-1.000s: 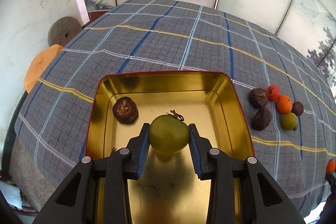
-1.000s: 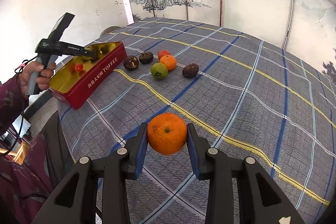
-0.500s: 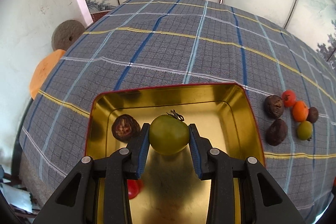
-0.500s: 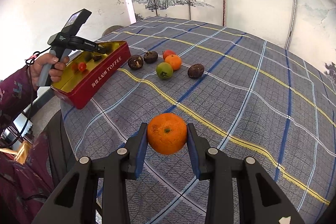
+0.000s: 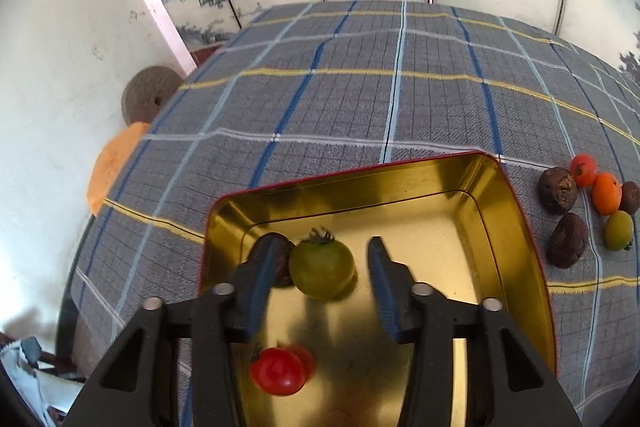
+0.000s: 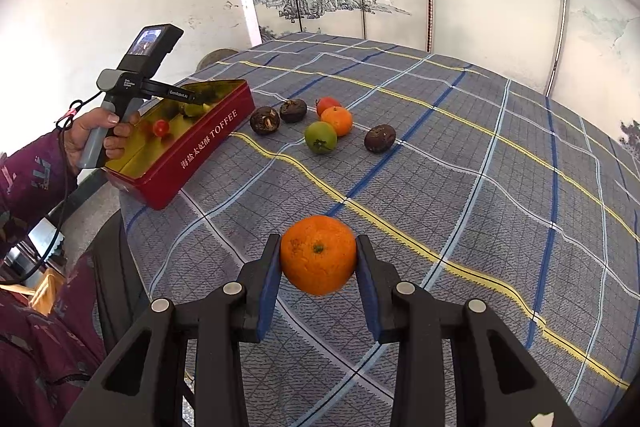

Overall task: Organize fruits
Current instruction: 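Lower the green tomato into the tin and open the left gripper, then carry the mandarin into the tin and open the right gripper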

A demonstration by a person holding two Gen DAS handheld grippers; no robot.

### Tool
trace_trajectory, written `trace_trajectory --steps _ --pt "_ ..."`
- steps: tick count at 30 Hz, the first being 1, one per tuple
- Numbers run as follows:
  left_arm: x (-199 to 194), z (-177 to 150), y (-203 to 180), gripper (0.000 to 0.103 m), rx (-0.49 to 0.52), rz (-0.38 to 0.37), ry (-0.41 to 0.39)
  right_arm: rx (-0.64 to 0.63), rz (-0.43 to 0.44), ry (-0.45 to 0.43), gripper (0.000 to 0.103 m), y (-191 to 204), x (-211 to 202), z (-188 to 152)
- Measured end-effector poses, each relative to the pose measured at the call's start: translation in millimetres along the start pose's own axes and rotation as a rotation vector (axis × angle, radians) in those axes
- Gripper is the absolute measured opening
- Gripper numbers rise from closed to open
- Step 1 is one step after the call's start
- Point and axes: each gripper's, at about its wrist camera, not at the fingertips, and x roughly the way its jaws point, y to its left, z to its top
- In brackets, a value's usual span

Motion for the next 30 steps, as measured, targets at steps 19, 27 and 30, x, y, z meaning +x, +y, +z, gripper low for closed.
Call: trace_trajectory --steps 19,27,30 --pt "-105.3 -78.0 16.3 0.064 -0.129 -0.024 -0.111 -0.115 0.148 -0.037 0.033 76.7 11.5 44.8" --pt "-114.1 -111.5 32.3 0.065 -0.167 0.039 -0.119 -0.201 0.280 -0.019 0.033 135.3 43.8 76.5" --pt "-112.1 -124.3 45.5 0.064 -0.194 0.060 -0.108 -0.214 0.337 0.006 0.033 156.7 63.1 88.3"
